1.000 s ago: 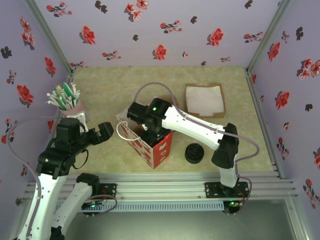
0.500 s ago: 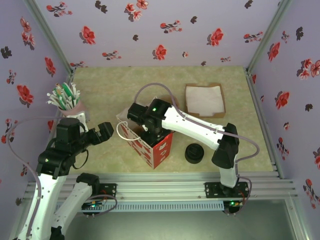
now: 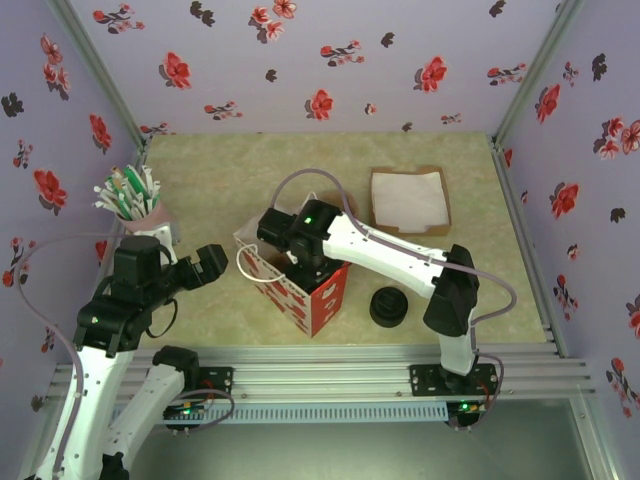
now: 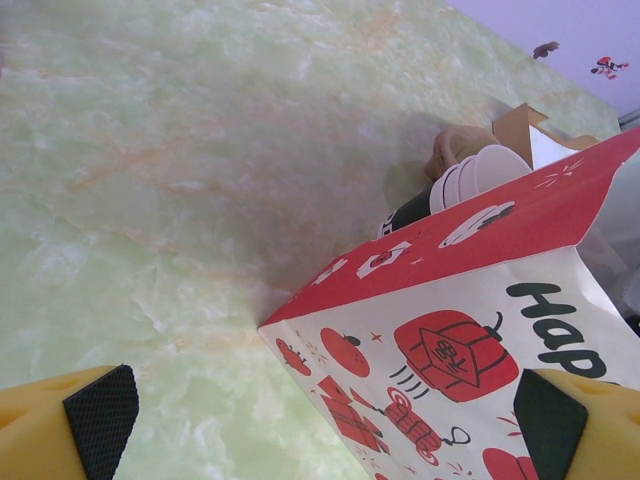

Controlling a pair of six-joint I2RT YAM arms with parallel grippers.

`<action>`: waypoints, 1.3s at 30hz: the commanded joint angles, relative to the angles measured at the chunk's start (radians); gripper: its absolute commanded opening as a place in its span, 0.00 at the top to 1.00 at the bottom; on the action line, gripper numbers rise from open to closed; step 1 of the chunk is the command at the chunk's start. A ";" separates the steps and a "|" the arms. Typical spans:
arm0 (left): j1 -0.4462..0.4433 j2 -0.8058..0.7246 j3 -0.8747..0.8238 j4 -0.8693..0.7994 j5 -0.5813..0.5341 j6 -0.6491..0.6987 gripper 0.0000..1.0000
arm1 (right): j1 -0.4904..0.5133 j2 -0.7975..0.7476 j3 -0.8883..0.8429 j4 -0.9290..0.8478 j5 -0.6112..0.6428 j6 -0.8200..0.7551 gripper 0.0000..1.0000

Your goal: Pack the takeout coffee

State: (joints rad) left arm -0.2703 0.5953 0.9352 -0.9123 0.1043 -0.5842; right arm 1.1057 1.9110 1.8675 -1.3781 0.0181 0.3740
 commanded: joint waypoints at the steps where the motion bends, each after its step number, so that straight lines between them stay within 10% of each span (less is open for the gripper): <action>1: -0.005 -0.005 -0.001 0.017 -0.012 0.014 0.01 | -0.009 -0.024 -0.013 0.002 -0.012 0.006 0.34; 39: -0.005 -0.002 0.005 0.020 -0.013 0.018 0.01 | -0.013 -0.024 -0.047 0.034 -0.035 0.008 0.34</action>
State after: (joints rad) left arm -0.2703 0.5961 0.9352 -0.9119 0.1047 -0.5842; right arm 1.0992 1.9110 1.8393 -1.3449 -0.0044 0.3744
